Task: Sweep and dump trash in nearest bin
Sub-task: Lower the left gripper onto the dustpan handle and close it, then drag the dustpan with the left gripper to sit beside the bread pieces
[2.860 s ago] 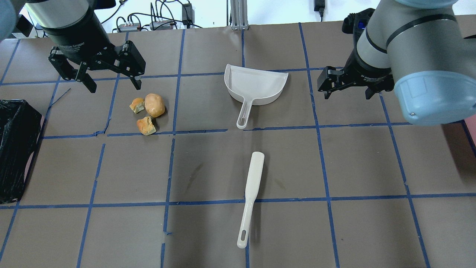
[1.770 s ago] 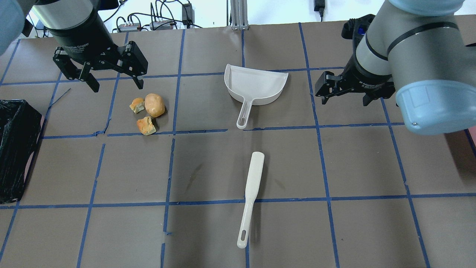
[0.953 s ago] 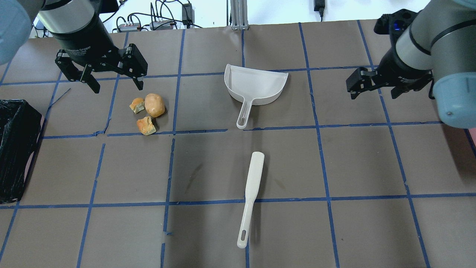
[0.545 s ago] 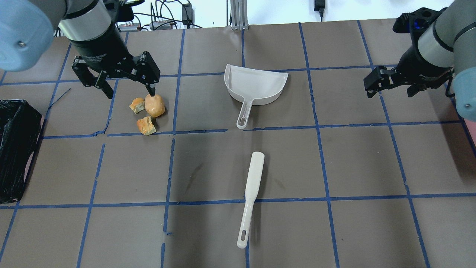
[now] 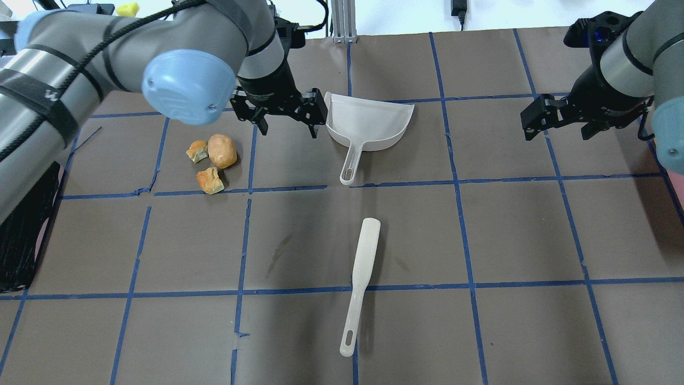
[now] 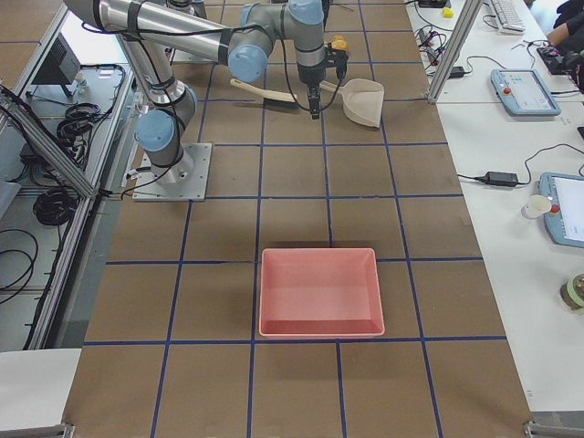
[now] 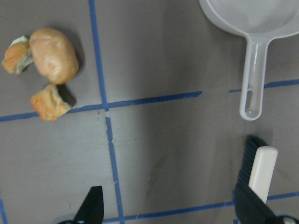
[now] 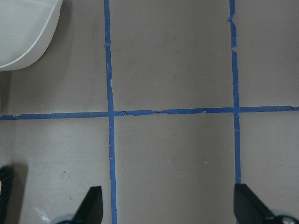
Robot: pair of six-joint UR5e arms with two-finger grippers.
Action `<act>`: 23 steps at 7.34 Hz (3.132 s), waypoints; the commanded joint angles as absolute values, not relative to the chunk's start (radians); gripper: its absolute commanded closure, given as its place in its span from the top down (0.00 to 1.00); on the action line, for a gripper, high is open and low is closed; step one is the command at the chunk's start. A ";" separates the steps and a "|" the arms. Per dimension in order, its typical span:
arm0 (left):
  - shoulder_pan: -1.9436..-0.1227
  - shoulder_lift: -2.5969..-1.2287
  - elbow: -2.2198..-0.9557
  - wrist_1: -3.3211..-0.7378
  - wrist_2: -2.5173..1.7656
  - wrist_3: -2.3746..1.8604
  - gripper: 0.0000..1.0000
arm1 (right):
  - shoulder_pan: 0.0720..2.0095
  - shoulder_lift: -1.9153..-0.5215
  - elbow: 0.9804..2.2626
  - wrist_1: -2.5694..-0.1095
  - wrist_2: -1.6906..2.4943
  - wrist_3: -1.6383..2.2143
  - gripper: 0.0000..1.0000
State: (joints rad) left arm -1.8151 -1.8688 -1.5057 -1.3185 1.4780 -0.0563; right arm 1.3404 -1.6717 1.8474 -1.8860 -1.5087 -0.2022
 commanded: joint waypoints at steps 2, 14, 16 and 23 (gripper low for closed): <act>-1.925 -2.000 -1.548 -1.039 1.457 -0.197 1.00 | 1.339 -1.671 1.848 -1.884 -1.493 -0.201 1.00; -1.953 -2.072 -1.684 -0.793 1.519 -0.206 0.82 | 1.339 -1.671 1.850 -1.879 -1.491 -0.199 1.00; -1.953 -2.069 -1.684 -0.795 1.517 -0.201 0.46 | 1.339 -1.671 1.852 -1.876 -1.491 -0.201 1.00; -1.815 -1.920 -1.658 -0.985 1.480 -0.070 0.05 | 1.339 -1.671 1.852 -1.875 -1.491 -0.199 1.00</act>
State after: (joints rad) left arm -1.8768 -1.9769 -1.6603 -0.8934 1.4798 -0.1521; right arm 1.3392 -1.6710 1.8515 -1.8747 -1.4910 -0.1996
